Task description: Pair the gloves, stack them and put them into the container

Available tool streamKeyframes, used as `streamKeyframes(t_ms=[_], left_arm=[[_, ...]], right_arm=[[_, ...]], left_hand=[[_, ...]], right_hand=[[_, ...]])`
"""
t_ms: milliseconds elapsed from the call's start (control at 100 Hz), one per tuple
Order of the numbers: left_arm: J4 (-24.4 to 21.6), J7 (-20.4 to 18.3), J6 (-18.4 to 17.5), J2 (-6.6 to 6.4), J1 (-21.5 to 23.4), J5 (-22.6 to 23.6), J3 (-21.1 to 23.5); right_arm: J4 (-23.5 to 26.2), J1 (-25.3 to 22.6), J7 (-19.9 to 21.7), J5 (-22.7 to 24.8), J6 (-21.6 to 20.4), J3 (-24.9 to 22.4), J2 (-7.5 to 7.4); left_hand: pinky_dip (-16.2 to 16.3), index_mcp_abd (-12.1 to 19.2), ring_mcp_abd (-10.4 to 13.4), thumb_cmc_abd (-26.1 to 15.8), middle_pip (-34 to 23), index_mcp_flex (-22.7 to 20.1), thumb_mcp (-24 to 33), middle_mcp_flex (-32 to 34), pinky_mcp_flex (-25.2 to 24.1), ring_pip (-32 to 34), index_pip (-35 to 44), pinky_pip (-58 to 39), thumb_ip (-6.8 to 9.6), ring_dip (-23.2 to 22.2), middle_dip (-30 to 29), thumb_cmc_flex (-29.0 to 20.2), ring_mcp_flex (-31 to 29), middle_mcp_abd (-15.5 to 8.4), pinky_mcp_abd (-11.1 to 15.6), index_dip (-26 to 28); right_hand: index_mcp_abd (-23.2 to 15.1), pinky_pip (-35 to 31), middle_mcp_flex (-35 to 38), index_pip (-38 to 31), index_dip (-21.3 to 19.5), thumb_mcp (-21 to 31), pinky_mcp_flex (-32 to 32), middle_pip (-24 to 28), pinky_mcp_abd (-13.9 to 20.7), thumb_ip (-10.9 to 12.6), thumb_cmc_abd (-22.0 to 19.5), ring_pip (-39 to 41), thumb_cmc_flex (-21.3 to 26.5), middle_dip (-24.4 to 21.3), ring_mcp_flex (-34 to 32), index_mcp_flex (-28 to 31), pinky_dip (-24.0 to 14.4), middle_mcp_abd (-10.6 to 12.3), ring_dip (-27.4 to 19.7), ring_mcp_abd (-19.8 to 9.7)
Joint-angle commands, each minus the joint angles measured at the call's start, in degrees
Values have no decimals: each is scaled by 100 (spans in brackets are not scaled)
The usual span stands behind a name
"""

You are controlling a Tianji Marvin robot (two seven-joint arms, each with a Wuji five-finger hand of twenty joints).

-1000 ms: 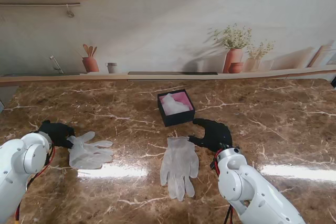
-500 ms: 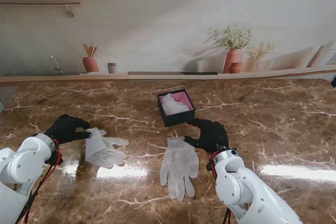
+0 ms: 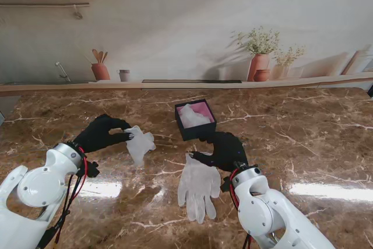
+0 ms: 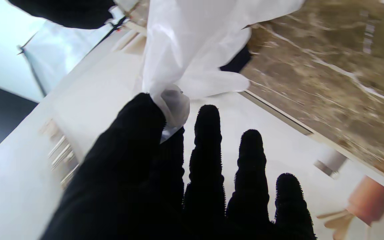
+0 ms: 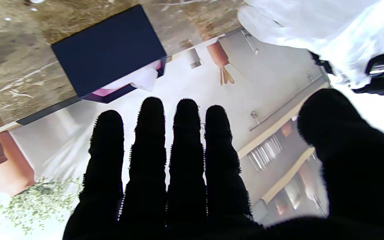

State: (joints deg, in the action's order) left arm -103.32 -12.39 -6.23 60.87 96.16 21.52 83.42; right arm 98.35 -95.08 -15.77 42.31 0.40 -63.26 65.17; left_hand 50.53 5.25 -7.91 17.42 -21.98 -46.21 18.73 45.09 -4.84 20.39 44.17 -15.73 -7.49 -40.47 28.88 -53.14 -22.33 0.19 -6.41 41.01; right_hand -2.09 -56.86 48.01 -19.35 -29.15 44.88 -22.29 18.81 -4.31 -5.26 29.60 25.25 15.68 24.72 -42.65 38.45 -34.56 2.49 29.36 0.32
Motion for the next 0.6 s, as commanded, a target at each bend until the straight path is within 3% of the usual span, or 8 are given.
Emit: streamKeyframes(t_ms=[0, 160, 310, 440, 520, 590], left_arm=[[-157, -34, 69, 94, 4, -90, -148], [-254, 2, 159, 132, -127, -496, -523], [-292, 55, 147, 151, -265, -617, -853], [-299, 150, 104, 177, -359, -698, -1092], [-298, 205, 90, 188, -403, -676, -1191], [-298, 254, 97, 197, -430, -645, -1258]], right_arm=[[184, -143, 124, -41, -41, 4, -8], [372, -239, 270, -69, -184, -9, -37], [399, -221, 296, -258, -59, 73, -9], [375, -169, 408, -773, 109, 139, 46], [318, -126, 375, -1014, 141, 171, 91], [270, -114, 242, -1085, 56, 189, 128]], left_hand=[[64, 157, -119, 34, -129, -309, 344, 186, -86, -21, 105, -111, 14, -58, 94, 82, -185, 19, -47, -78], [35, 150, -129, 68, -132, -343, 406, 169, -84, -28, 119, -105, -6, -58, 117, 103, -185, 33, -64, -144], [14, 178, -126, 60, -145, -325, 423, 159, -89, -24, 122, -97, -21, -62, 135, 140, -180, 25, -65, -167], [-3, 265, -119, 59, -139, -313, 421, 119, -94, -32, 120, -87, -29, -58, 143, 159, -161, 21, -51, -186], [-11, 289, -115, 42, -129, -297, 414, 86, -94, -35, 115, -81, -31, -56, 144, 170, -155, 19, -52, -194], [-17, 302, -111, 34, -124, -280, 409, 67, -99, -45, 115, -74, -28, -51, 145, 169, -135, 20, -42, -192]], right_hand=[[-79, -271, 163, -55, 28, -252, -47, 144, 20, 92, 63, 355, -159, 243, -205, 160, -279, 16, 322, -39], [23, -400, 112, 35, 67, -643, -33, 124, 36, 164, 154, 641, -311, 412, -122, 50, -494, 42, 600, -69], [382, -374, -201, 375, 215, -236, -81, -88, 16, 178, 327, 460, -747, 365, -66, -343, -586, -73, 508, 4], [657, -425, -247, 484, 268, -221, -141, -72, -4, 162, 271, 503, -878, 365, -135, -559, -613, -170, 526, 33], [709, -541, -222, 461, 295, -197, -148, 260, -8, 133, 269, 719, -930, 562, -150, -596, -670, -160, 650, 40], [270, -763, 298, -214, -7, -234, -265, 935, -53, 115, 446, 1183, -716, 1118, -364, 21, -773, 50, 928, 1]])
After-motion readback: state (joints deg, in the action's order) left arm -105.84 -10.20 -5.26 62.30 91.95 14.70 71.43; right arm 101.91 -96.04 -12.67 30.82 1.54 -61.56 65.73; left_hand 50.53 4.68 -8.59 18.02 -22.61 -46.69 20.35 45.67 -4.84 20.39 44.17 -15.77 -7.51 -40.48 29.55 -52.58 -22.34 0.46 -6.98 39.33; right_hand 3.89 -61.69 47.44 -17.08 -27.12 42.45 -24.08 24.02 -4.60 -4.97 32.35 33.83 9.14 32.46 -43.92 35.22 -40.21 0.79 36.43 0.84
